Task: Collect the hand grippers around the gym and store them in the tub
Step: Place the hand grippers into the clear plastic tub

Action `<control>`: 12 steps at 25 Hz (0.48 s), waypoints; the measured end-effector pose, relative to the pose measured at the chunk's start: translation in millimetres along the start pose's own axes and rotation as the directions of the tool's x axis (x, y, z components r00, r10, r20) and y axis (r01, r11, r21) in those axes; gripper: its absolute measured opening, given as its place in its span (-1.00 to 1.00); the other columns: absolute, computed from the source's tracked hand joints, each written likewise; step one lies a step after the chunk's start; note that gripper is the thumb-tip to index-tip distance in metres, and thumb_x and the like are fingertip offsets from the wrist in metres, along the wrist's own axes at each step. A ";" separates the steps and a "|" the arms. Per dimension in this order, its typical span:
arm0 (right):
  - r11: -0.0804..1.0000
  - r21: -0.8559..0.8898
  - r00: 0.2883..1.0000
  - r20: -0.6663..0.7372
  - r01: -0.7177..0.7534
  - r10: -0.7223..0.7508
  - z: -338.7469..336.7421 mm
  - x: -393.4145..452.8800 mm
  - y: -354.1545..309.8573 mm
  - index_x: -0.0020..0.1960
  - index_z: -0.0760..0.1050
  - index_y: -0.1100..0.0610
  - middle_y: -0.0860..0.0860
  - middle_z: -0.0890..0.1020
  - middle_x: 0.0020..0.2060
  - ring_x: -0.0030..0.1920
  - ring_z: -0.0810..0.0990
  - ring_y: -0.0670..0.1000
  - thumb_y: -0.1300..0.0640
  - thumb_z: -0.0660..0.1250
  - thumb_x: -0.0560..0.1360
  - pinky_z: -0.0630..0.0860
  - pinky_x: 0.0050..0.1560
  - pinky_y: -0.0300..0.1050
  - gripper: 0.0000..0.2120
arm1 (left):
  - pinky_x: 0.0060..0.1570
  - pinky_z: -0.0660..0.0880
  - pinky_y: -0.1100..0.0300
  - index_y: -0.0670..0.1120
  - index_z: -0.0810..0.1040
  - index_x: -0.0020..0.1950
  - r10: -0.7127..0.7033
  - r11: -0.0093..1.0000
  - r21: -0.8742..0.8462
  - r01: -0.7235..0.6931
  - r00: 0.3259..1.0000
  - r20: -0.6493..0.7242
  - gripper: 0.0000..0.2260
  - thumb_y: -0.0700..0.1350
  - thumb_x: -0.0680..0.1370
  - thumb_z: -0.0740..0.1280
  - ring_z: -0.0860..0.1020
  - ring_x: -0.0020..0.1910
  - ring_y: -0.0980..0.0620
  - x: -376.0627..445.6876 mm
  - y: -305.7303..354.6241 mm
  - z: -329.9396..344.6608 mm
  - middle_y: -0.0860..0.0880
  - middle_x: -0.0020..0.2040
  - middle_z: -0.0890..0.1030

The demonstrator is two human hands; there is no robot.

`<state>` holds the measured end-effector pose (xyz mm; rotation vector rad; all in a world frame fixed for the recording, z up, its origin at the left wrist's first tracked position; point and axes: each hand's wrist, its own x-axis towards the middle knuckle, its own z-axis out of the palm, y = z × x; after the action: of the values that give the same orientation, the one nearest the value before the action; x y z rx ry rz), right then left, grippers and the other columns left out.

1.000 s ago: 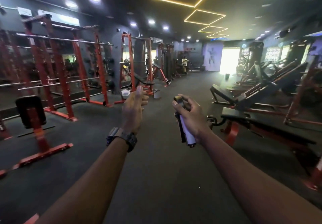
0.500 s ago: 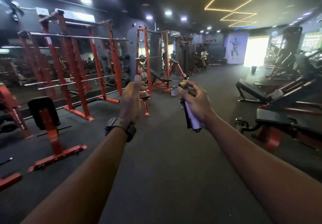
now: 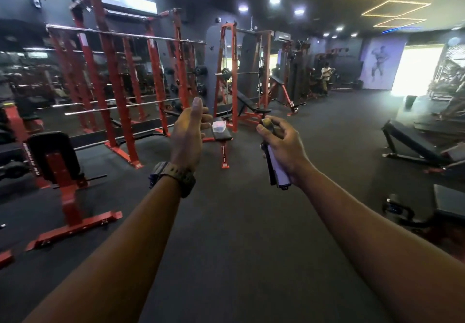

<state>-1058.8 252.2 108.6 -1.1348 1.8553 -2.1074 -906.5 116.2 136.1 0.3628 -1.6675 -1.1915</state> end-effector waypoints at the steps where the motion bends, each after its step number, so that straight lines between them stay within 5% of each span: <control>1: 1.000 0.002 1.000 -0.002 -0.002 0.002 6.2 29.7 21.7 0.14 0.56 -0.08 0.06 0.69 0.08 -0.02 0.63 0.03 -0.13 0.50 0.37 0.56 0.20 0.23 -0.62 | 0.10 0.54 0.00 -0.09 0.55 0.18 -0.007 1.000 0.003 0.007 1.000 -0.002 -0.41 0.35 0.53 0.04 0.61 0.07 -0.04 26.2 -27.2 10.4 -0.07 0.08 0.64; 6: 0.999 -0.002 0.999 -0.016 -0.042 0.042 32.6 183.1 98.5 0.24 0.54 -0.02 0.06 0.69 0.09 -0.01 0.64 0.03 -0.23 0.49 0.27 0.59 0.19 0.24 -0.41 | 0.09 0.54 0.01 -0.05 0.56 0.10 -0.075 0.997 0.010 0.074 0.997 0.034 -0.41 0.39 0.48 0.05 0.62 -0.03 0.06 160.7 -131.3 71.1 0.00 -0.01 0.64; 12: 1.000 0.011 1.000 0.001 0.014 -0.014 47.4 359.7 179.5 0.26 0.54 0.03 0.06 0.69 0.07 0.00 0.65 0.03 -0.12 0.48 0.40 0.60 0.16 0.25 -0.52 | -0.07 0.48 0.16 -0.08 0.55 0.11 -0.070 0.998 0.011 0.069 0.995 0.073 -0.43 0.34 0.50 0.05 0.61 0.02 0.01 305.3 -226.0 146.2 -0.06 0.05 0.64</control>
<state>-1355.6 -23.0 109.3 -1.1501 1.8380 -2.1214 -1231.7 -127.7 115.4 0.3892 -1.7357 -1.2625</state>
